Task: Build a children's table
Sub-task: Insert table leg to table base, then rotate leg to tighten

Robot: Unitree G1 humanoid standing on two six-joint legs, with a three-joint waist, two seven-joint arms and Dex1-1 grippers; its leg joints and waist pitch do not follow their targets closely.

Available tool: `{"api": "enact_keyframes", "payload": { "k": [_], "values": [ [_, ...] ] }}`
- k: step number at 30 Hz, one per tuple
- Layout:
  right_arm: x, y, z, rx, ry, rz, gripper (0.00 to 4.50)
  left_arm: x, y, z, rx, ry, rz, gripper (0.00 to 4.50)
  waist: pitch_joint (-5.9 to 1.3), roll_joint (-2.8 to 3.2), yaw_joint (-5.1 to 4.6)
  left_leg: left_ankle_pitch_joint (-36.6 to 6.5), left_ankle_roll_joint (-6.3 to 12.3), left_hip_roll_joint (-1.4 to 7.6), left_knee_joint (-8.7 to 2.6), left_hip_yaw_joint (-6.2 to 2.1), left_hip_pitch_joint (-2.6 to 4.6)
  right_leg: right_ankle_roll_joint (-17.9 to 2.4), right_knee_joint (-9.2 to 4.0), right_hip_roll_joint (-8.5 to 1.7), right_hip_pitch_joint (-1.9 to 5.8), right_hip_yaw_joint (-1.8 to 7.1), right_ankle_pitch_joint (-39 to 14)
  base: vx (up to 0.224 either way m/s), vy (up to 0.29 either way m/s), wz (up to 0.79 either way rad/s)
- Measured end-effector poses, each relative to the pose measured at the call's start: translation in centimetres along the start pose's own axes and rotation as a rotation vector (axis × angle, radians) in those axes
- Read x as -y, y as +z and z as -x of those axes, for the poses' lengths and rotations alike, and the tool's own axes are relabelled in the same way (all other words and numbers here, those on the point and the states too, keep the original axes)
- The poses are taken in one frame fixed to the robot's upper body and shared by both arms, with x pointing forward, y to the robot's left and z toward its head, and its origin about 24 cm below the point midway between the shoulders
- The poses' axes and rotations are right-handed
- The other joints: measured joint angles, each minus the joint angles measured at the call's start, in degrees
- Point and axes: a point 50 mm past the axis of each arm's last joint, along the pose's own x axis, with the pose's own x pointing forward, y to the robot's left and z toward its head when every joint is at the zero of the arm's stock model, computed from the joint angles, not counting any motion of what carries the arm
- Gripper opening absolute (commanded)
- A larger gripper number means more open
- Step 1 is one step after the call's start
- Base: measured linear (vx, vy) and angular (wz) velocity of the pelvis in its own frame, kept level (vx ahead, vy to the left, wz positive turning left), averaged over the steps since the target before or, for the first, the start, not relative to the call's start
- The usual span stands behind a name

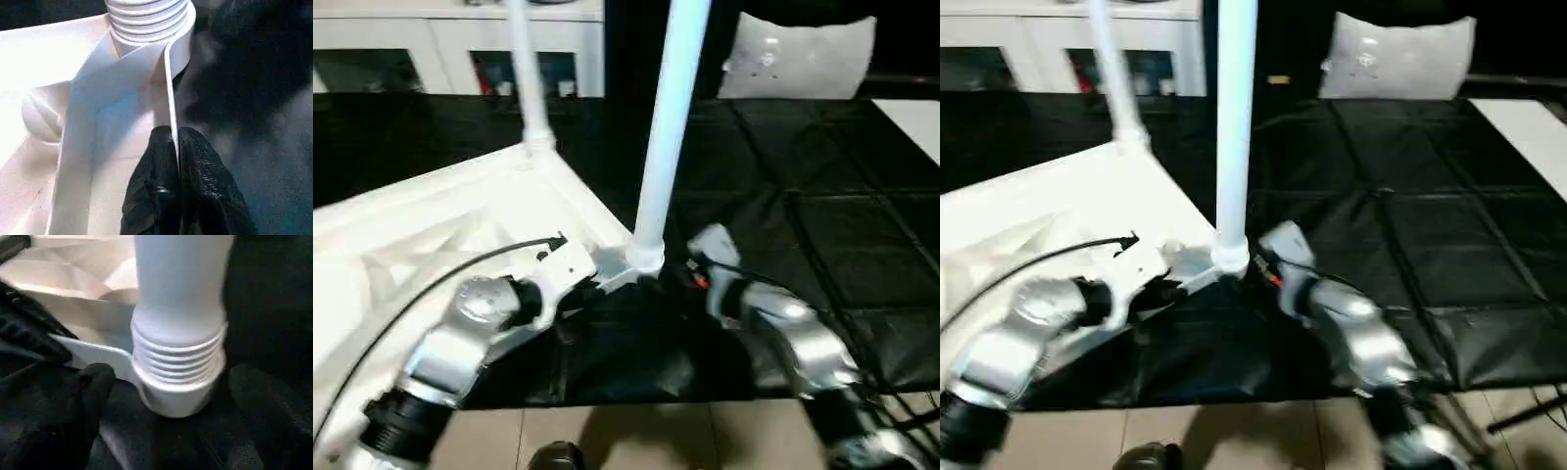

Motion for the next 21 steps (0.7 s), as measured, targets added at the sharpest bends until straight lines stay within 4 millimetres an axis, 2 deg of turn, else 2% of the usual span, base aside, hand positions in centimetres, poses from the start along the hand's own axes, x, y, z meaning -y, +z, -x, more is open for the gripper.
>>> {"api": "enact_keyframes", "payload": {
  "k": [5,7,15,16,21],
  "values": [
    [0.6,1.5,2.1,0.036,0.112,0.083,4.44,-0.1,-0.4,0.4,0.014,-0.175,-0.056,0.00,0.02,0.03,1.42,0.00,0.00,-0.06,0.13,0.00,0.07,0.00,0.25,-0.13,0.05,-0.02,0.01,0.000,0.000,0.00],
    [0.6,1.8,2.4,0.036,0.159,0.094,4.44,-0.1,-0.4,0.4,0.019,-0.226,-0.076,0.00,0.02,0.04,1.71,0.00,0.00,-0.06,0.18,0.01,0.07,-0.01,0.31,-0.15,0.07,-0.03,0.02,0.000,0.000,0.00],
    [-0.9,1.4,2.9,-0.052,0.409,0.142,4.44,-0.3,-0.1,0.0,0.028,-0.382,-0.170,0.00,0.02,0.03,1.91,0.01,0.03,-0.05,0.31,0.00,0.04,-0.05,0.38,-0.16,0.06,-0.03,0.09,0.000,0.000,0.00],
    [-1.1,1.3,2.8,-0.056,0.429,0.143,4.18,-0.3,0.0,0.0,0.029,-0.394,-0.178,0.00,0.02,0.03,1.90,0.02,0.04,-0.05,0.31,0.00,0.02,-0.05,0.38,-0.16,0.04,-0.03,0.09,0.000,0.000,0.00],
    [-1.2,1.3,2.8,-0.069,0.462,0.123,3.93,-0.3,0.2,-0.2,0.034,-0.442,-0.210,0.00,0.02,0.03,1.83,0.09,0.17,-0.05,0.36,0.01,-0.02,-0.06,0.38,-0.16,0.02,-0.03,0.09,0.000,0.000,0.00]
  ]
}}
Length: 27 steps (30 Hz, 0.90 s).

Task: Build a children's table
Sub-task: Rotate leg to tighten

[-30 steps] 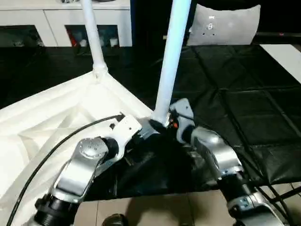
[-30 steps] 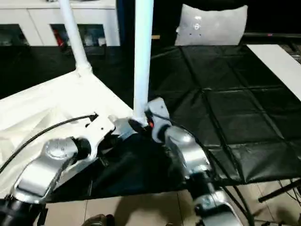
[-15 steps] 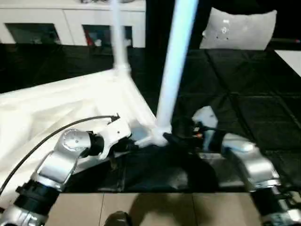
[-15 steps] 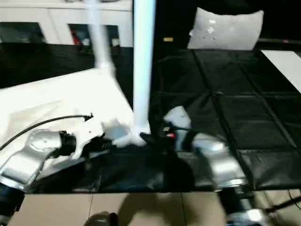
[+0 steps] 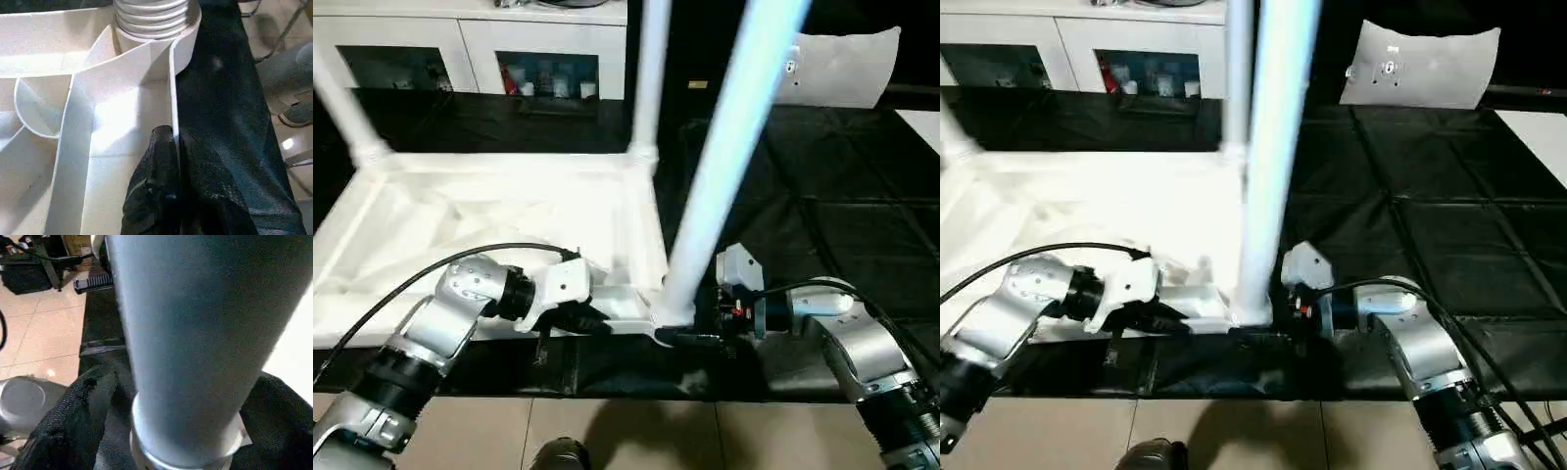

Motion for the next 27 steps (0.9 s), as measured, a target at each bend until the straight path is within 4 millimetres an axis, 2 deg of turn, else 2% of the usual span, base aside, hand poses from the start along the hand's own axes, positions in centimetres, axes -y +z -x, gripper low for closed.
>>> {"api": "enact_keyframes", "payload": {
  "k": [1,4,8,13,22,26,27],
  "values": [
    [0.10,0.05,-0.03,-0.002,0.004,-0.003,3.70,-0.05,0.03,0.01,-0.001,-0.007,-0.006,0.00,0.00,0.00,-0.03,0.00,0.00,0.00,0.00,0.00,0.00,0.00,0.01,0.00,0.00,0.00,0.00,0.000,0.000,0.00],
    [0.23,0.11,-0.07,-0.014,0.026,-0.012,3.57,-0.10,0.02,0.02,0.000,-0.019,-0.019,0.00,0.00,0.00,-0.02,0.00,0.00,0.01,0.01,0.00,0.00,-0.01,0.02,0.00,0.00,-0.01,0.00,0.000,0.000,0.00],
    [0.19,-0.58,-0.06,-0.034,0.046,-0.045,3.19,-0.06,-0.12,0.04,-0.001,-0.034,-0.022,0.00,0.00,0.00,0.01,0.00,0.00,0.01,0.03,0.00,-0.03,-0.01,0.02,0.00,-0.01,0.00,0.00,0.000,0.000,0.00],
    [0.30,-0.50,-0.14,-0.044,0.055,-0.039,2.82,-0.14,-0.22,0.10,-0.001,-0.038,-0.031,0.00,0.00,0.00,0.02,0.00,0.01,0.02,0.04,0.00,-0.03,-0.01,0.04,0.00,-0.01,-0.02,0.01,0.000,0.000,0.00],
    [0.21,-0.49,-0.31,-0.054,0.063,-0.037,2.74,-0.12,-0.42,0.15,0.005,-0.034,-0.012,0.00,0.08,0.04,-0.01,0.00,0.00,0.02,-0.01,0.00,-0.02,-0.02,0.02,0.00,-0.03,-0.01,0.01,0.000,0.000,0.00],
    [-0.35,-0.77,-0.78,0.001,-0.021,-0.112,2.73,-0.05,-0.26,0.06,0.016,0.005,0.043,0.00,0.41,0.24,-0.24,0.00,0.00,0.02,-0.11,0.03,0.04,-0.02,-0.01,0.00,-0.04,0.02,0.00,0.000,0.000,0.00],
    [-0.44,-0.72,-1.00,0.019,-0.072,-0.123,2.73,-0.07,-0.23,0.12,0.021,0.041,0.065,0.00,0.72,0.34,-0.48,0.00,-0.01,0.01,-0.17,0.03,0.09,-0.03,-0.01,0.00,-0.04,0.04,0.00,0.000,0.000,0.00]
  ]
}}
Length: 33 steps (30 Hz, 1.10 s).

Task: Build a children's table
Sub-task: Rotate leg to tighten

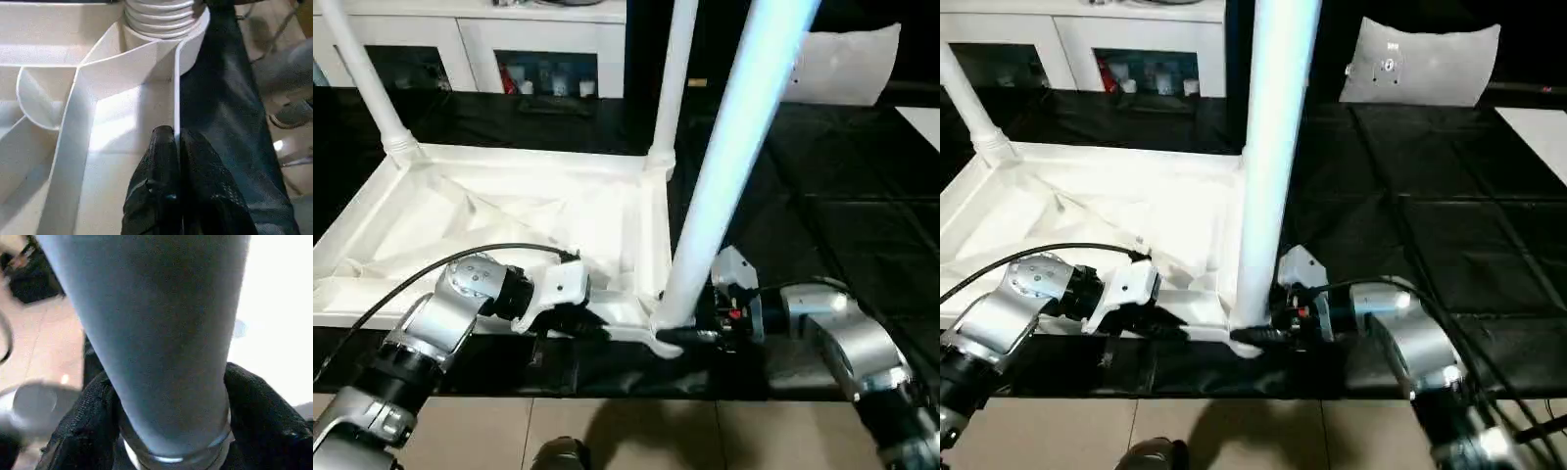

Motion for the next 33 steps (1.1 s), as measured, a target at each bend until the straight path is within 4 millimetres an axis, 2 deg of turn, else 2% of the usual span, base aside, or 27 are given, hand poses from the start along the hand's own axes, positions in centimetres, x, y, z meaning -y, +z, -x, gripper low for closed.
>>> {"api": "enact_keyframes", "payload": {
  "k": [3,5,8,11,15,16,18,19,20,22,25,27,29,30,33],
  "values": [
    [0.1,0.1,-0.6,0.062,-0.170,-0.046,2.72,-0.3,0.2,-0.1,0.009,0.096,0.061,0.00,0.62,0.12,-0.94,0.00,-0.02,-0.02,-0.11,0.07,0.07,-0.08,0.00,-0.01,-0.10,0.10,0.05,0.000,0.000,0.00],
    [0.6,0.2,-1.4,0.127,-0.369,-0.115,2.72,-0.7,0.7,-0.7,0.030,0.204,0.128,0.00,0.92,-0.13,-2.09,0.01,-0.04,-0.04,-0.30,0.09,0.14,-0.11,-0.04,-0.02,-0.20,0.10,0.07,0.000,0.000,0.00],
    [1.2,0.7,-1.8,0.162,-0.536,-0.155,2.72,-1.0,1.6,-1.9,0.070,0.278,0.186,0.00,1.21,-0.34,-2.99,0.04,-0.09,-0.07,-0.48,0.16,0.07,-0.12,-0.14,-0.07,-0.40,0.11,0.08,0.000,0.000,0.00],
    [1.9,1.3,-2.8,0.211,-0.723,-0.226,2.72,-1.4,2.5,-3.3,0.090,0.389,0.242,0.00,1.26,-0.26,-3.35,0.08,-0.14,-0.11,-1.00,0.26,0.12,-0.12,-0.42,-0.07,-0.46,0.13,0.07,0.000,0.000,0.00],
    [3.4,2.4,-3.9,0.216,-0.928,-0.270,2.72,-1.9,4.1,-5.3,0.101,0.514,0.296,0.00,1.25,-0.21,-3.59,0.14,-0.23,-0.12,-1.13,0.39,0.07,-0.11,-0.62,-0.07,-0.56,0.23,0.07,0.000,0.000,0.00],
    [3.6,2.6,-4.1,0.211,-0.950,-0.271,2.72,-1.9,4.3,-5.5,0.102,0.529,0.305,0.00,1.25,-0.20,-3.65,0.14,-0.23,-0.12,-1.19,0.40,0.07,-0.11,-0.77,-0.06,-0.53,0.23,0.07,0.000,0.000,0.00],
    [3.8,2.9,-4.3,0.214,-0.971,-0.265,3.28,-1.9,4.5,-5.7,0.104,0.548,0.304,0.00,1.24,-0.20,-3.73,0.14,-0.21,-0.12,-1.29,0.40,0.05,-0.09,-0.96,-0.03,-0.49,0.19,0.07,0.000,0.000,0.00],
    [3.8,2.9,-4.3,0.215,-0.971,-0.263,3.28,-1.9,4.6,-5.7,0.103,0.549,0.300,0.00,1.24,-0.20,-3.71,0.14,-0.20,-0.12,-1.30,0.40,0.04,-0.08,-0.98,-0.03,-0.46,0.17,0.06,0.000,0.000,0.00],
    [3.8,3.0,-4.4,0.224,-0.970,-0.260,3.52,-2.0,4.6,-5.7,0.100,0.553,0.296,0.00,1.24,-0.20,-3.70,0.13,-0.19,-0.11,-1.30,0.40,0.02,-0.07,-0.99,-0.03,-0.47,0.15,0.05,0.000,0.000,0.00],
    [3.7,2.8,-4.6,0.224,-0.967,-0.267,3.71,-2.0,4.6,-5.6,0.095,0.559,0.292,0.00,1.24,-0.22,-3.83,0.13,-0.18,-0.10,-1.29,0.40,0.00,-0.07,-0.99,-0.02,-0.48,0.14,0.05,0.000,0.000,0.00],
    [3.7,2.6,-4.9,0.225,-0.952,-0.257,3.89,-2.1,4.4,-5.2,0.084,0.563,0.283,0.00,1.23,-0.24,-4.35,0.14,-0.18,-0.07,-1.23,0.39,0.00,-0.07,-0.94,0.01,-0.47,0.14,0.06,0.000,0.000,0.00],
    [3.6,2.5,-4.9,0.221,-0.923,-0.230,4.17,-2.1,4.2,-4.9,0.075,0.556,0.265,0.00,1.23,-0.23,-4.62,0.14,-0.19,-0.06,-1.20,0.39,-0.01,-0.07,-0.90,0.02,-0.48,0.13,0.06,0.000,0.000,0.00],
    [3.5,1.9,-4.3,0.204,-0.878,-0.189,4.25,-2.1,3.9,-4.3,0.063,0.535,0.238,0.00,1.22,-0.24,-4.58,0.14,-0.18,-0.04,-1.16,0.37,-0.07,-0.06,-0.88,0.04,-0.49,0.09,0.06,0.000,0.000,0.00],
    [3.4,1.6,-3.8,0.197,-0.842,-0.162,4.43,-2.0,3.7,-4.0,0.061,0.518,0.223,0.00,1.22,-0.24,-4.49,0.14,-0.16,-0.03,-1.12,0.36,-0.11,-0.06,-0.88,0.04,-0.50,0.08,0.06,0.000,0.000,0.00],
    [2.9,0.5,-2.4,0.167,-0.731,-0.116,4.48,-1.8,3.0,-3.0,0.056,0.473,0.179,0.00,1.21,-0.24,-4.32,0.33,0.31,-0.02,-0.95,0.35,-0.28,-0.06,-0.79,0.04,-0.58,0.04,0.07,0.000,0.000,0.00]
  ]
}}
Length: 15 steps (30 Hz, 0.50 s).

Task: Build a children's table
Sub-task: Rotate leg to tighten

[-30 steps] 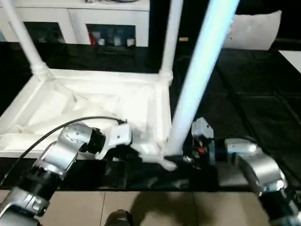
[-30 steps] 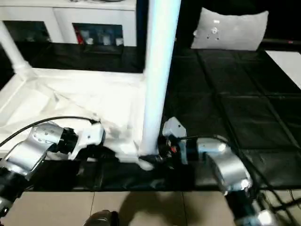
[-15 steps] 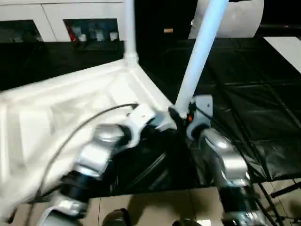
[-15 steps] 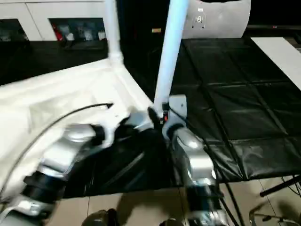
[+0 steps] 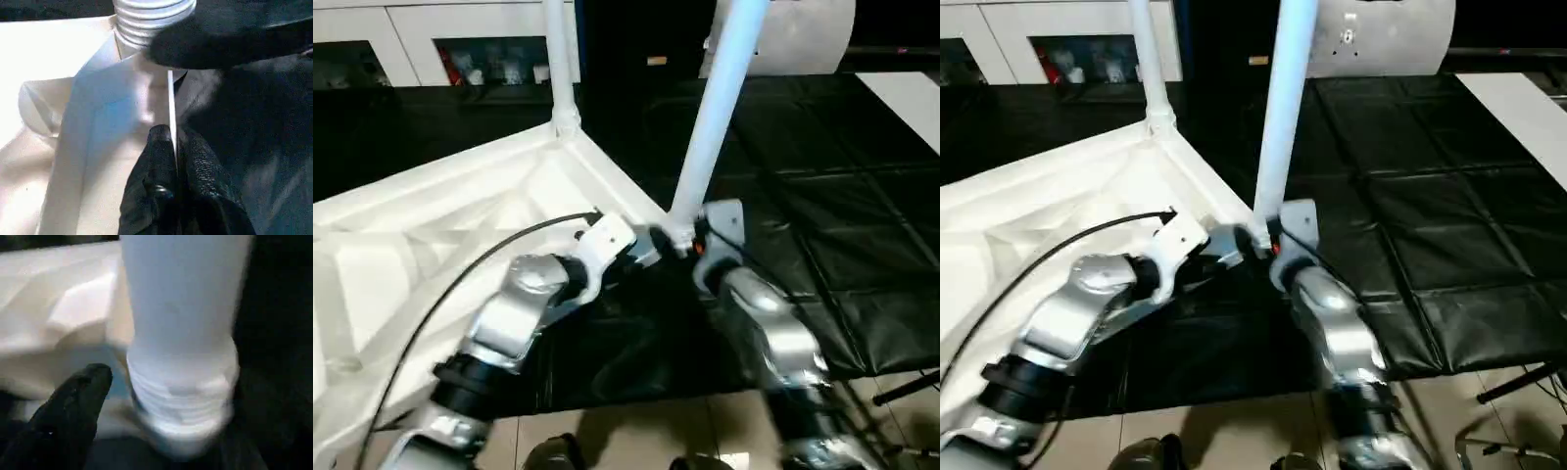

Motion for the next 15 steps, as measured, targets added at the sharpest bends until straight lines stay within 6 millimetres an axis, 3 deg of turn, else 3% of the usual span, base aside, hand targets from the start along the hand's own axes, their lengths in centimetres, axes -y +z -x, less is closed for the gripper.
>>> {"api": "enact_keyframes", "payload": {
  "k": [3,8,11,15],
  "values": [
    [0.6,0.5,1.6,0.012,0.154,0.077,4.48,-0.3,-0.5,1.0,0.000,-0.059,-0.046,0.00,-0.03,-0.04,0.60,-0.08,0.15,0.09,0.66,-0.08,-0.58,-0.01,0.59,-0.01,-0.42,-0.07,-0.01,0.000,0.000,0.00],
    [1.4,0.8,4.0,-0.047,0.420,0.213,4.48,-0.7,-1.8,3.2,-0.033,-0.236,-0.131,0.00,-0.12,-0.20,1.78,0.01,0.27,0.18,1.14,-0.14,-0.58,-0.07,0.94,-0.03,-0.32,-0.13,0.07,0.000,0.000,0.00],
    [1.8,1.1,4.3,-0.067,0.487,0.253,4.48,-0.5,-2.2,3.8,-0.046,-0.329,-0.153,0.00,-0.12,-0.21,2.61,0.02,0.26,0.16,1.53,-0.11,-0.57,-0.35,1.23,-0.13,-0.27,-0.09,0.25,-0.036,0.011,0.01],
    [1.6,1.4,4.0,-0.098,0.611,0.301,4.48,-0.5,-2.5,4.1,-0.067,-0.413,-0.209,0.00,-0.21,-0.41,2.78,0.03,0.28,0.15,1.76,-0.06,-0.52,-0.71,1.38,-0.21,-0.20,-0.05,0.48,-0.057,0.017,0.01]
  ]
}}
